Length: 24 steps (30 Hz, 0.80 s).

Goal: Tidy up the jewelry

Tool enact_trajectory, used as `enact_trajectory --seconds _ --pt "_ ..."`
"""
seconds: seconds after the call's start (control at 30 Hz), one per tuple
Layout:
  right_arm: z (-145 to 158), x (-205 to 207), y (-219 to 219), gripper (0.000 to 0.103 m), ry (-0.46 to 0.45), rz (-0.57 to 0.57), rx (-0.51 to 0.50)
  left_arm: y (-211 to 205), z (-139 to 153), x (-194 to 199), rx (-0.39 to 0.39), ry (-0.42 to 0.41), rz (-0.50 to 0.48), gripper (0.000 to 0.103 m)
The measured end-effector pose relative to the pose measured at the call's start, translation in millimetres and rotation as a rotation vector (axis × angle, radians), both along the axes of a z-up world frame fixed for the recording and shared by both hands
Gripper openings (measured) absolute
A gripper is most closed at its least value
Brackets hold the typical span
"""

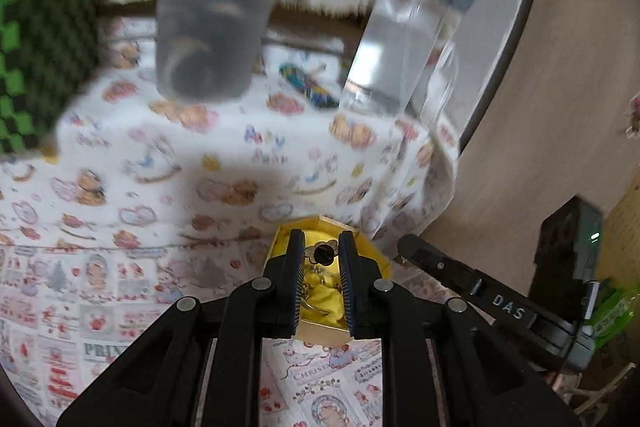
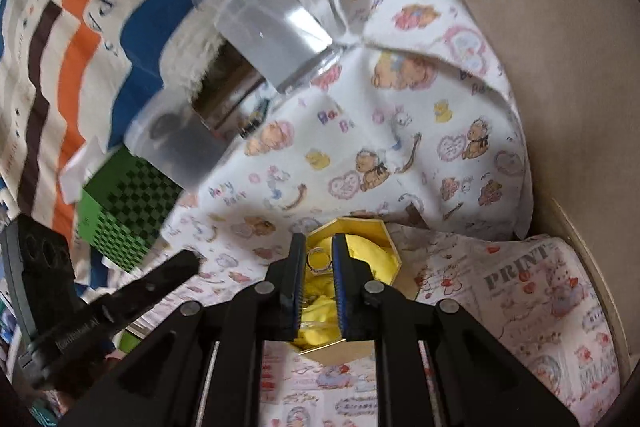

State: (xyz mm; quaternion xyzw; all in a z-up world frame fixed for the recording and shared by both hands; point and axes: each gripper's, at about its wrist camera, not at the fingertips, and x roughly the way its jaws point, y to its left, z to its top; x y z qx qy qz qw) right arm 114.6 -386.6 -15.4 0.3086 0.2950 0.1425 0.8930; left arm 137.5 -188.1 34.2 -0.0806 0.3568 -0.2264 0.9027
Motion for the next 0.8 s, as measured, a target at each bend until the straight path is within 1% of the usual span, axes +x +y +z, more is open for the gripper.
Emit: enact_trajectory --seconds 0.07,0.13,0.17,0.2,0.27,0.33,0.37,0.4,0.43,0.47,0.5,0.57,0.63,0.73,0.8 --pt "-4 5 3 0.012 0.011 0.003 -0.017 0 -10 5 0.002 0.023 0.009 0.016" --pt "-9 10 4 0.013 0.035 -0.007 -0.017 0 -19 7 -0.003 0.037 0.001 0.018" --pt "-9 12 5 0.014 0.043 -0.016 -0.028 1 -22 8 0.001 0.040 0.005 0.025" --pt "-10 13 8 0.019 0.046 -0.015 -0.050 3 -22 8 0.004 0.039 0.012 0.032" --pt "-8 12 12 0.023 0.036 0.011 -0.067 8 -18 7 0.010 0.024 0.028 0.033" --pt "-6 11 15 0.037 0.031 0.028 -0.059 15 -12 2 0.017 0.002 0.040 0.038" --pt "-5 10 17 0.039 0.026 0.030 -0.062 20 -7 -1 0.031 -0.015 0.053 0.045" --pt "-3 9 17 0.039 0.024 0.025 -0.070 23 -4 -4 0.057 -0.032 0.070 0.056" --pt "-2 8 18 0.041 0.020 0.018 -0.080 27 -2 -9 0.087 -0.049 0.087 0.062" --pt "1 6 19 0.043 0.011 0.010 -0.093 32 -1 -12 0.092 -0.069 0.099 0.067" --pt "3 4 19 0.046 0.006 0.002 -0.110 39 -1 -17 0.092 -0.082 0.109 0.067" --pt "10 -2 23 0.047 -0.024 -0.015 -0.169 50 0 -26 0.105 -0.094 0.129 0.067" --pt "17 -7 28 0.049 -0.040 -0.014 -0.218 62 4 -35 0.117 -0.119 0.156 0.070" --pt "23 -15 34 0.050 -0.014 0.001 -0.255 76 10 -54 0.158 -0.177 0.220 0.080" --pt "29 -25 40 0.051 -0.052 0.011 -0.275 87 13 -68 0.175 -0.215 0.240 0.084"
